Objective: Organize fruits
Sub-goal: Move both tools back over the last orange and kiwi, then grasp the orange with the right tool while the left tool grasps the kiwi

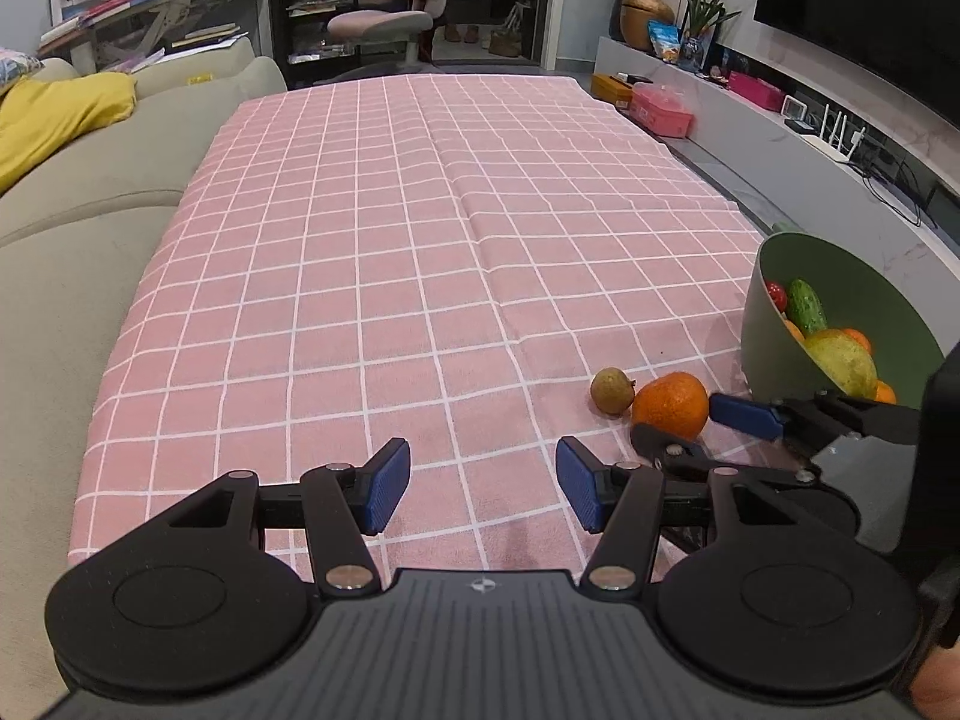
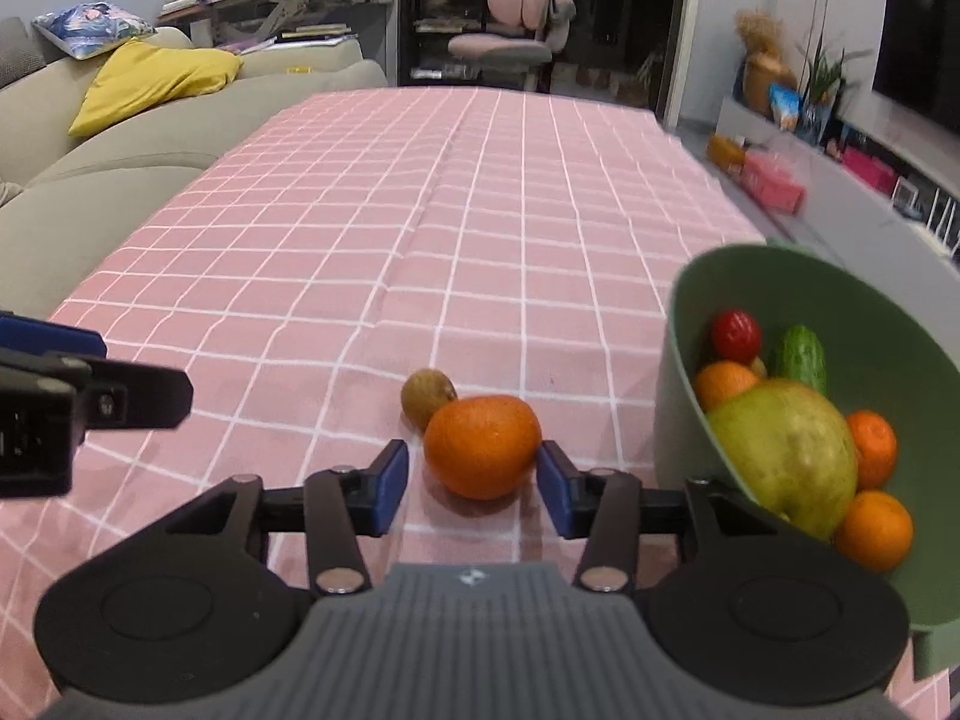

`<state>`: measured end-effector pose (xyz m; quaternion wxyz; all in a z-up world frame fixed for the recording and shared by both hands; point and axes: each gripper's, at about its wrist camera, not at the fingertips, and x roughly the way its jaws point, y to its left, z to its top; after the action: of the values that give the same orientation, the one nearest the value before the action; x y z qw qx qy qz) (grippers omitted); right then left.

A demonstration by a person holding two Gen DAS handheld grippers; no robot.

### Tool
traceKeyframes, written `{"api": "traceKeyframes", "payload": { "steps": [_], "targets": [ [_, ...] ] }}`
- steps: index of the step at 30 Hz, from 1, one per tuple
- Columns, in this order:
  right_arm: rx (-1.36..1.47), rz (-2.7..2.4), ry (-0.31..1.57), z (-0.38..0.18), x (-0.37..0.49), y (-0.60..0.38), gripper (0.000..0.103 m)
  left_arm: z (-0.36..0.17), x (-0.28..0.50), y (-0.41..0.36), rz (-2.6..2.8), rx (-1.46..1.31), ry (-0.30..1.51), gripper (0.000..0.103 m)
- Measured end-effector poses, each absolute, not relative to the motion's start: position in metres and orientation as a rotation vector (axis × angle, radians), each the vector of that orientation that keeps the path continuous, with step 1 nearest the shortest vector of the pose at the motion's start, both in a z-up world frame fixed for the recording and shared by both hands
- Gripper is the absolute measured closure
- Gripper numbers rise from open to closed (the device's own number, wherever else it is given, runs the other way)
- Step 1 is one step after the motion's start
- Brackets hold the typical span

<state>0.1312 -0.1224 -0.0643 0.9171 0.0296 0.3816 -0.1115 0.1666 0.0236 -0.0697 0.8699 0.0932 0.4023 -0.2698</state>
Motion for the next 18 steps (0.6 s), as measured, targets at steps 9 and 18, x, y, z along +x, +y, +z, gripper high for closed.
{"api": "traceKeyframes", "payload": {
  "steps": [9,18],
  "targets": [
    [0.075,-0.256,0.754,-0.072,0.127,-0.126,0.064,-0.08,0.177,0.02,-0.583,0.178,0.866,0.037],
    [0.172,-0.282,0.792,-0.066,0.097,-0.138,0.064,-0.085,0.188,-0.014,-0.671,0.196,0.869,0.037]
  ]
}}
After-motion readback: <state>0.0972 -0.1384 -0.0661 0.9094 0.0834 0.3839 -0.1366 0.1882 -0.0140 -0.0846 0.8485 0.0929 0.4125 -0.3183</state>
